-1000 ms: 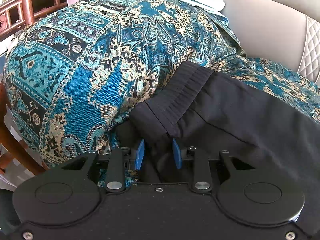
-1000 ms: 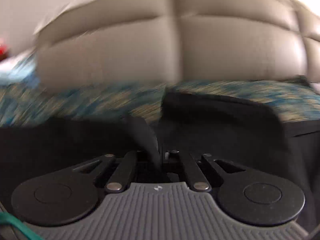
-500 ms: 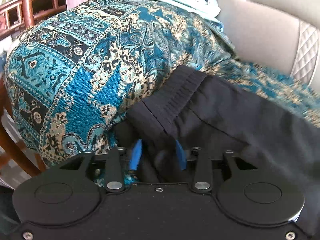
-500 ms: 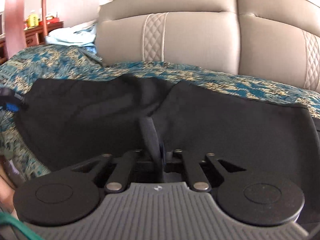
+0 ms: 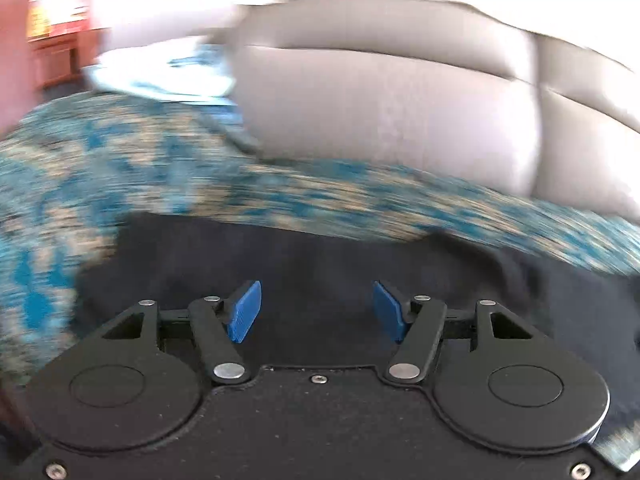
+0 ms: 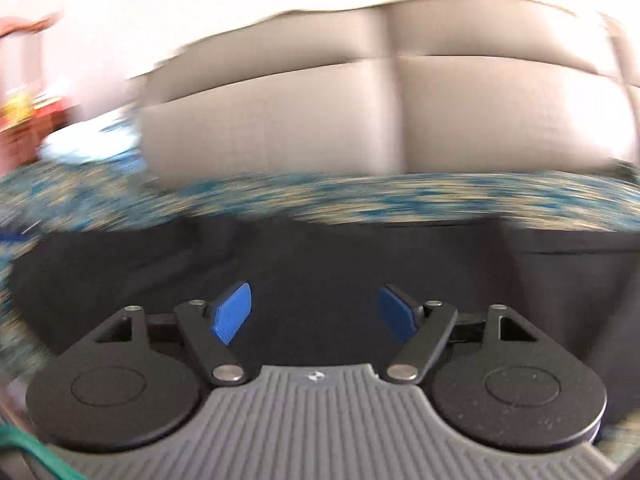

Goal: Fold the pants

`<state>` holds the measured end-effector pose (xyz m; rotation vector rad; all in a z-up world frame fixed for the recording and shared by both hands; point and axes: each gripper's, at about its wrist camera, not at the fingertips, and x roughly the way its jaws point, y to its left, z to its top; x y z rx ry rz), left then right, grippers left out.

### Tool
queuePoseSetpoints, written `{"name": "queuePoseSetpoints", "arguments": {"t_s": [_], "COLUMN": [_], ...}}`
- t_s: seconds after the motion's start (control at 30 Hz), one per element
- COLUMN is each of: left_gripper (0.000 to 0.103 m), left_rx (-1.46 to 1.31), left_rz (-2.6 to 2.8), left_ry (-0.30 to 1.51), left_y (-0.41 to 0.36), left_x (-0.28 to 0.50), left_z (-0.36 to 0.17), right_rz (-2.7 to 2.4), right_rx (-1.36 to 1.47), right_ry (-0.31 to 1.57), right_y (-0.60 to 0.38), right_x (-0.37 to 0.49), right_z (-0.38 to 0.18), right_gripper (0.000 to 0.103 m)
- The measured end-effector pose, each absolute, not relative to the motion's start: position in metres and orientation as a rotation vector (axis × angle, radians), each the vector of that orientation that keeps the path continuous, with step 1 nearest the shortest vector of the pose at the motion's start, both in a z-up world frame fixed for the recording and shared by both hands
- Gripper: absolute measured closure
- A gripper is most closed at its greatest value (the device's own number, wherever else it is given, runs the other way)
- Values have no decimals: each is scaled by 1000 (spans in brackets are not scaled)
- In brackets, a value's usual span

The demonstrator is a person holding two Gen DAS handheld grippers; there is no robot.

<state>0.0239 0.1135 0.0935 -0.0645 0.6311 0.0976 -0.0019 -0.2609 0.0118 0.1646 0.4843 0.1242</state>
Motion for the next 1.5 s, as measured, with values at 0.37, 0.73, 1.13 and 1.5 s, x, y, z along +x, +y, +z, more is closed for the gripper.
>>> {"name": "queuePoseSetpoints", "arguments": {"t_s": [0.37,0.73,1.13,1.5], "left_gripper": [60,57,56,59], "left_rx": [41,233,113,28], "left_rz": [-324,-216,-178,-222], "left_ry": [630,660,678,732], "left_y": [-59,-128,-92,-65], "left_x": [48,111,109,94], "left_z": [73,21,21,35], "right_rz": [-630,-740,-798,-540], "right_rx": [695,770,739,633], "right_ry": [457,411,386,381], "right_y": [-481,-519,-513,-462], "right_x": [-39,-59,-59,-28], "right_z": [-9,-33,-40,-1], "right_gripper": [36,33,68,97]}}
